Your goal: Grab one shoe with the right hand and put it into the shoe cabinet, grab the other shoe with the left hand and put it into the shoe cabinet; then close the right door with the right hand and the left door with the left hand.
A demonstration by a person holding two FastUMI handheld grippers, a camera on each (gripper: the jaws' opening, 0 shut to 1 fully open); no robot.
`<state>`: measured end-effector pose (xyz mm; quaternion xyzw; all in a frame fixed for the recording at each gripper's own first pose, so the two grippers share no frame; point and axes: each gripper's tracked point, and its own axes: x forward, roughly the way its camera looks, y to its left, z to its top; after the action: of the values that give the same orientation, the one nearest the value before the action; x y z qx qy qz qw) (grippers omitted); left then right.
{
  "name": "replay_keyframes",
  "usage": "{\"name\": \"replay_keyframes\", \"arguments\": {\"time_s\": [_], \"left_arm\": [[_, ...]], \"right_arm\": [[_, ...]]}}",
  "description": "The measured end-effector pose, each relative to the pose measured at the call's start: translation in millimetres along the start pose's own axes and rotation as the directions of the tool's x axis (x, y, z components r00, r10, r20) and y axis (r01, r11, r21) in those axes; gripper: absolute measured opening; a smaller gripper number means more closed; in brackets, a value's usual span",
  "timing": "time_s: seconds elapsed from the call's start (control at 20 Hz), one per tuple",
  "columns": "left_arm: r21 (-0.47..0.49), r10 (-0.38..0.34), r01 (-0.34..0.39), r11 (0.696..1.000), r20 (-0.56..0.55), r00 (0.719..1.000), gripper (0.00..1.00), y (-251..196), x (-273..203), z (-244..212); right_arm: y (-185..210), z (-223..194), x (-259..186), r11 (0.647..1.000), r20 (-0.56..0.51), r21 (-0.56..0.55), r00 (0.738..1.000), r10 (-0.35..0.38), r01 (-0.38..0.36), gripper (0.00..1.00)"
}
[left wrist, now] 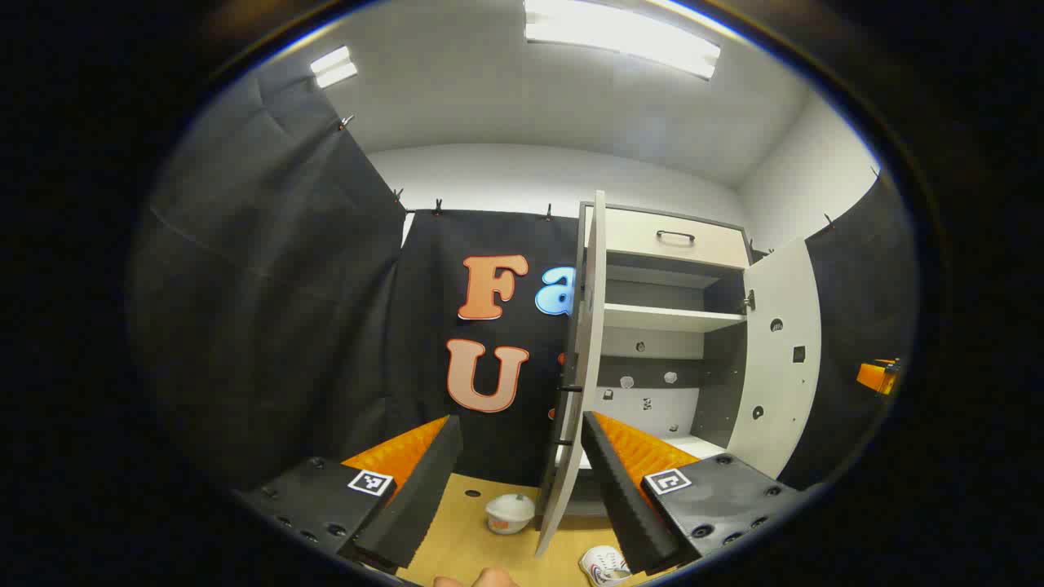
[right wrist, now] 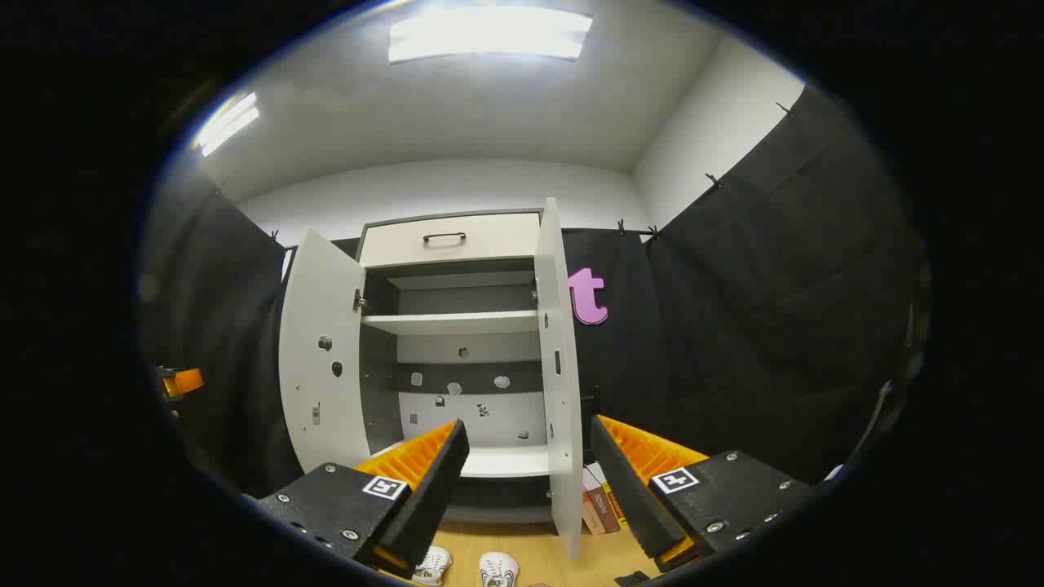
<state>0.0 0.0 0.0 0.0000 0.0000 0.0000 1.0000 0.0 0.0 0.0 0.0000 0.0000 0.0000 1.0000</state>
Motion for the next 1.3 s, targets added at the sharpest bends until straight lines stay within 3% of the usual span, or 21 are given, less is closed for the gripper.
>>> {"name": "replay_keyframes", "arguments": {"time_s": [0.05, 0.25, 0.45, 0.75, 1.0, 1.15, 1.3], "left_arm": [[-0.004, -0.01, 0.01, 1.0, -0.001, 1.0, 0.96, -4, 0, -1], [0.008, -0.004, 0.004, 1.0, 0.01, 1.0, 0.96, -4, -1, 2], [-0.004, -0.067, 0.067, 0.998, -0.003, 0.998, 0.96, -21, -2, -2], [0.023, -0.03, 0.031, 0.999, -0.024, 0.999, 0.96, -12, 4, -5], [0.04, -0.053, 0.055, 0.998, -0.05, 0.997, 0.96, -21, 8, -12], [0.026, -0.064, 0.065, 0.998, -0.056, 0.996, 0.96, -21, 6, -17], [0.004, -0.065, 0.066, 0.998, -0.059, 0.996, 0.96, -20, 7, -21]], "right_arm": [[1, 0, 0, 1.0, 0.002, -0.001, 1.0, 0.003, -0.003, 0.93], [5, 0, -2, 1.0, 0.004, -0.026, 1.0, 0.008, -0.008, 0.93], [3, -5, 2, 1.0, -0.009, -0.014, 1.0, 0.001, -0.001, 0.93], [4, -10, 7, 1.0, -0.031, -0.011, 1.0, 0.003, -0.003, 0.93], [16, -14, 8, 0.999, -0.024, -0.021, 0.999, 0.039, -0.04, 0.93], [16, -30, 15, 0.999, -0.041, -0.044, 0.999, 0.024, -0.026, 0.93], [19, -71, 29, 0.999, -0.099, -0.04, 0.995, 0.015, -0.019, 0.93]]}}
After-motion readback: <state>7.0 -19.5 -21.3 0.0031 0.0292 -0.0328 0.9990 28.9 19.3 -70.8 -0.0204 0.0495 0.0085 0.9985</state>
